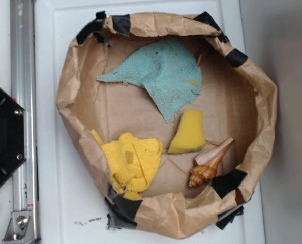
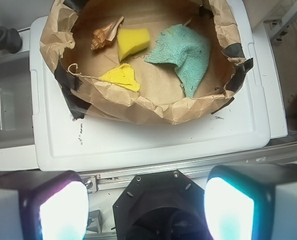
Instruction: Grab the blue cloth.
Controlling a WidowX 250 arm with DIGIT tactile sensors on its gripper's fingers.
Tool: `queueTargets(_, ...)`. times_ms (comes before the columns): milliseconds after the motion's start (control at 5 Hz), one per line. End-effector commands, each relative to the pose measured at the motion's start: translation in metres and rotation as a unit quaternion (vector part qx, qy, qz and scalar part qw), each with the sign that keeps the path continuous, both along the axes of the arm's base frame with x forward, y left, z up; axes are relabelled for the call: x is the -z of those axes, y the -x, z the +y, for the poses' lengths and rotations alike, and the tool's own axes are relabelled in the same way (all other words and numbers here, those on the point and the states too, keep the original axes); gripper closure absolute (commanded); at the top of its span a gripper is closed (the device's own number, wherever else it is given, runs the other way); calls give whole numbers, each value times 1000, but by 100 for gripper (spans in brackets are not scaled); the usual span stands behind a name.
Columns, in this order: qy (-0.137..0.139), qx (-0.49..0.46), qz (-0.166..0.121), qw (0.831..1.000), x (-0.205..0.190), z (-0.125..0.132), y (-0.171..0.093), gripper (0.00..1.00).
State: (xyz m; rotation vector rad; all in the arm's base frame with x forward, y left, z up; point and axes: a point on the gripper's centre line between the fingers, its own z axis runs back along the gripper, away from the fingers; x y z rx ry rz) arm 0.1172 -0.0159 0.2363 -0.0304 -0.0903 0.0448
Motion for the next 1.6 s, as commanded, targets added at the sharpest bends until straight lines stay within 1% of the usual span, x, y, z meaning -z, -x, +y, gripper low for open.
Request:
queueTargets(0, 0, 0, 0, 1000, 0, 0, 0, 0)
queueTargets(200, -6, -70, -50, 996, 21, 6, -40, 0)
queueTargets(400, -14, -148, -74, 986, 36, 15, -71, 0)
queueTargets(600, -1, -212, -87, 973, 62, 23, -104, 0)
queueTargets(800, -29, -287, -114, 951, 88, 23, -132, 0)
queueTargets(1000, -29, -340, -114, 933, 109, 32, -151, 0)
queueTargets(1200, -38, -370, -98, 923, 132, 52, -161, 0)
queueTargets(1400, -33, -368, -78, 926, 156, 70, -173, 0)
